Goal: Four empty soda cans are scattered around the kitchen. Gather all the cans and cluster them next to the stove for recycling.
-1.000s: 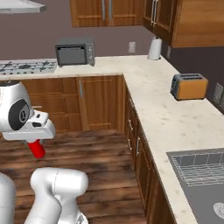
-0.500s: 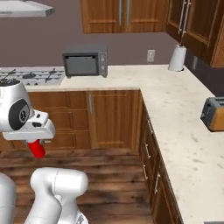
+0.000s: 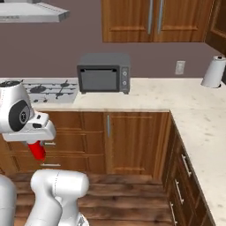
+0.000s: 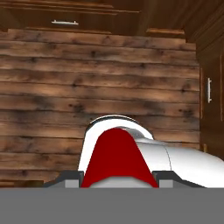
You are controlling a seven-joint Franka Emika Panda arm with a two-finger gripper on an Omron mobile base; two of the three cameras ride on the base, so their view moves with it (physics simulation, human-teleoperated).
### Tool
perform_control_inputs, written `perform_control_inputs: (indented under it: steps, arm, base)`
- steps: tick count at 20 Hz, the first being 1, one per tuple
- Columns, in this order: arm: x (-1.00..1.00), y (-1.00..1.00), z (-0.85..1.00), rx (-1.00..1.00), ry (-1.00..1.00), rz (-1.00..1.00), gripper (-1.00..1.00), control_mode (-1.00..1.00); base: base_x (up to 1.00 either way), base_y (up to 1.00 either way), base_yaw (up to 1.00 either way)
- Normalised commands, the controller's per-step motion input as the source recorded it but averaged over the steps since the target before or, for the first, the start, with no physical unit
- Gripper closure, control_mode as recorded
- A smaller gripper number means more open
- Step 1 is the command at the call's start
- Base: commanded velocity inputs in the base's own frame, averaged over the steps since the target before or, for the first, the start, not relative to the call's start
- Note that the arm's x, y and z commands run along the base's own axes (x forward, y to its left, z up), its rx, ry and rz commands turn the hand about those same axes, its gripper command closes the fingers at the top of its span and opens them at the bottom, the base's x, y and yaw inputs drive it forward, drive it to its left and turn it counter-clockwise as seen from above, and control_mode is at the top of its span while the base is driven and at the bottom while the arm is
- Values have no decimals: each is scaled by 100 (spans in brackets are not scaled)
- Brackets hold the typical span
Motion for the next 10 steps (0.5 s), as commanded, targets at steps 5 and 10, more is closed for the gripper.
perform_control_inputs:
  steps: [5,10]
  arm:
    - [0,0,0,0,0,0,100,100]
    - [0,0,0,0,0,0,100,100]
  base:
    - [100,59,1]
    - [93,87,0]
